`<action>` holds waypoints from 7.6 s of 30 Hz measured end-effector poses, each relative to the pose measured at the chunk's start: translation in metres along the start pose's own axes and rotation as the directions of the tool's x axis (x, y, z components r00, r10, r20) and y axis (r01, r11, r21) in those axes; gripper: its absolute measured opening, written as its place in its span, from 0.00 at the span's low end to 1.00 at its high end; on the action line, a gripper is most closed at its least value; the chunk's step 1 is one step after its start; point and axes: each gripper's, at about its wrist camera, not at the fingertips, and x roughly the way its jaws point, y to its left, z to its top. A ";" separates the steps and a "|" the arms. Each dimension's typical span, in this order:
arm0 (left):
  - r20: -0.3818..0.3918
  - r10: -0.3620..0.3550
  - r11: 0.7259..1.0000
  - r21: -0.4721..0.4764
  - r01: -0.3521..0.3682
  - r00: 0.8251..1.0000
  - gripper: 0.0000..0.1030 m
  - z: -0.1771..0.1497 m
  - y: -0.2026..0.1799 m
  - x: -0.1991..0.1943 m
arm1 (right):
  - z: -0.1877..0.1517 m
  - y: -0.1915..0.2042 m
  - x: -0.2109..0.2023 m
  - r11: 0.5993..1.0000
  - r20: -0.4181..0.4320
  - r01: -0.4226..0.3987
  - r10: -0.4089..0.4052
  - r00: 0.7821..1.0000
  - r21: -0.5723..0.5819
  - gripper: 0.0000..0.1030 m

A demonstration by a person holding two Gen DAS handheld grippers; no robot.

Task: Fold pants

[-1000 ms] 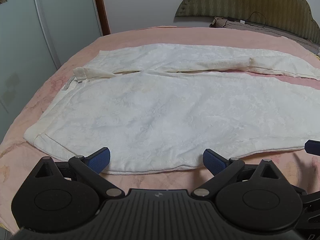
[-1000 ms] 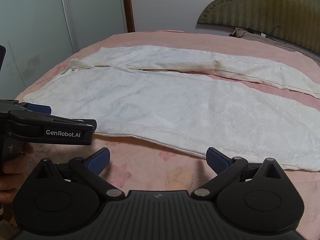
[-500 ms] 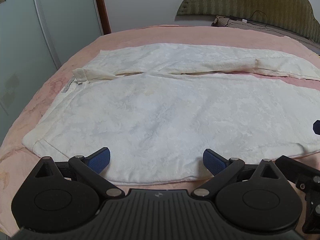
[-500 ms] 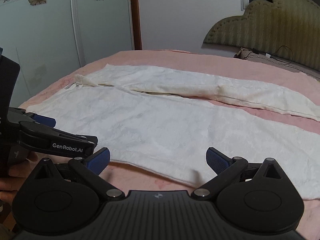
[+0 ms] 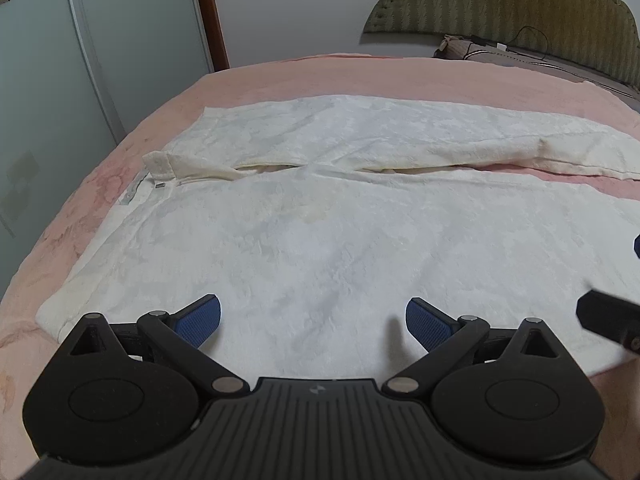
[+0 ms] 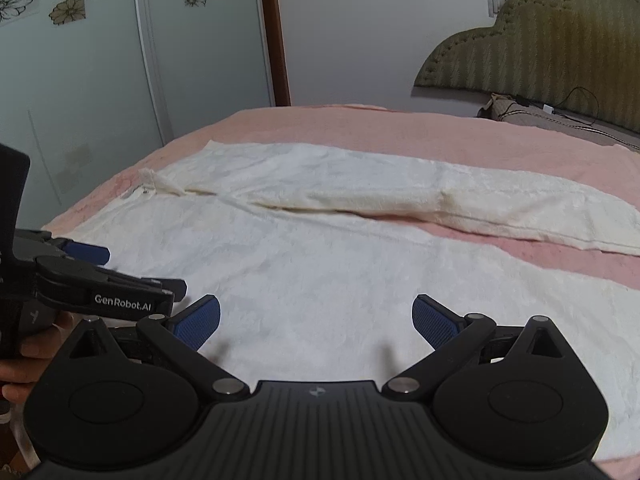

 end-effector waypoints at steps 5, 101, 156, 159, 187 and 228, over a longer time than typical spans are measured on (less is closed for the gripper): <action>-0.004 0.006 1.000 -0.008 -0.006 1.000 0.98 0.009 0.005 0.014 | 0.019 -0.007 0.010 0.999 0.085 0.037 -0.033 0.996 -0.037 1.00; 0.275 -0.260 0.737 -0.563 0.374 0.926 0.04 0.081 0.183 0.009 | 0.019 0.040 0.145 0.558 0.285 0.250 -0.026 0.958 -0.791 0.65; 0.091 -0.299 0.954 0.028 0.297 0.950 0.44 0.026 0.005 -0.012 | -0.076 -0.167 -0.036 0.968 -0.054 0.235 -0.231 0.972 0.093 0.18; 0.033 -0.451 0.886 0.135 0.443 0.892 0.44 0.019 -0.043 -0.004 | -0.083 -0.179 -0.050 0.939 -0.050 0.315 -0.311 0.949 0.137 0.18; -0.047 -0.693 0.702 0.183 0.688 0.720 0.47 0.005 -0.125 0.034 | -0.028 -0.337 -0.001 0.843 -0.188 0.534 -0.516 0.835 0.060 0.20; 0.062 -0.716 0.689 0.224 0.689 0.696 0.62 -0.016 -0.123 0.035 | 0.044 -0.267 0.102 0.914 -0.095 0.303 -0.288 0.953 0.271 0.11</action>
